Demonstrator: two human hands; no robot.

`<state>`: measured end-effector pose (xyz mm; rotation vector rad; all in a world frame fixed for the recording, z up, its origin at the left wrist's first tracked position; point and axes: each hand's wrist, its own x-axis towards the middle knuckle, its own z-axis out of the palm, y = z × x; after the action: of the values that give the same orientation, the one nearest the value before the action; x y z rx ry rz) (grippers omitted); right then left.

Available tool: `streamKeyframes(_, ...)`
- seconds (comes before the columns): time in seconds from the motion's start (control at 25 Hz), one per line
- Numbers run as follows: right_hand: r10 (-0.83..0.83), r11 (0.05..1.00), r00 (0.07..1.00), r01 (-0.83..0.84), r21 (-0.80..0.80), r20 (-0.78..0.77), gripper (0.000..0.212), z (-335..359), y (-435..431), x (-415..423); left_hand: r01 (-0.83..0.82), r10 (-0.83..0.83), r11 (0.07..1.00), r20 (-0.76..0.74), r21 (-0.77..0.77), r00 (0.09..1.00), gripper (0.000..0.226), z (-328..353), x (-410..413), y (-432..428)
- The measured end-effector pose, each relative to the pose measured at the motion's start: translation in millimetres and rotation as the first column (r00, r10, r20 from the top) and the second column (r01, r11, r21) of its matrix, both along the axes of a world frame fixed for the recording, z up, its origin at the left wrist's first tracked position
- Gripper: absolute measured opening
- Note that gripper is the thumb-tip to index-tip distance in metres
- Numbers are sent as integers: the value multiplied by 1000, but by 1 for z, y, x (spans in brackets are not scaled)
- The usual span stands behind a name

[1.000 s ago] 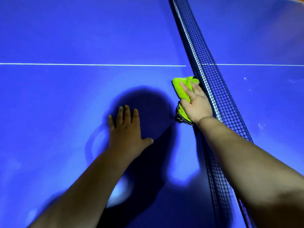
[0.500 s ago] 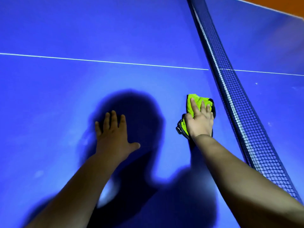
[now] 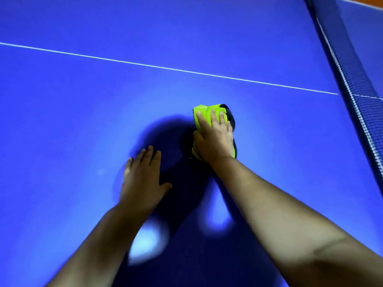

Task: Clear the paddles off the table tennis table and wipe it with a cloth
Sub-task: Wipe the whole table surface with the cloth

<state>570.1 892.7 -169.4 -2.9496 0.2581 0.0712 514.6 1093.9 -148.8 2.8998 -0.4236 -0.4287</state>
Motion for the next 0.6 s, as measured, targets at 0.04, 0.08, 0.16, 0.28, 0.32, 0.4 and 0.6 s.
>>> streamKeyframes(0.04, 51, 999, 999, -52, 18, 17, 59, -1, 19, -1, -5, 5, 1000, -11, 4, 1000, 92, 1, -3, 12)
streamKeyframes(0.08, 107, 994, 994, -108, 30, 36, 59, -3, 36, -5, -20, 20, 1000, -20, -1, 1000, 92, 1, -7, 21)
streamKeyframes(0.16, 229, 973, 973, -230, 33, 39, 61, -5, 61, -15, -80, 79, 996, -28, -27, 996, 92, 5, -18, 35)
streamKeyframes(0.28, 370, 926, 929, -369, 78, 10, 65, -6, 72, -40, -146, 145, 988, -20, -54, 989, 92, 11, -35, 31)
streamKeyframes(0.32, 414, 905, 910, -414, 101, 21, 66, -5, 69, -51, -146, 146, 988, -12, -54, 989, 93, 13, -41, 24)
streamKeyframes(0.4, 484, 863, 873, -488, 131, 64, 67, -5, 54, -73, -125, 125, 991, -4, -49, 992, 94, 18, -52, 8)
streamKeyframes(0.6, 438, 866, 887, -460, 193, 148, 63, -7, -47, -110, -23, 24, 997, 0, -71, 1000, 92, 28, -83, -81)
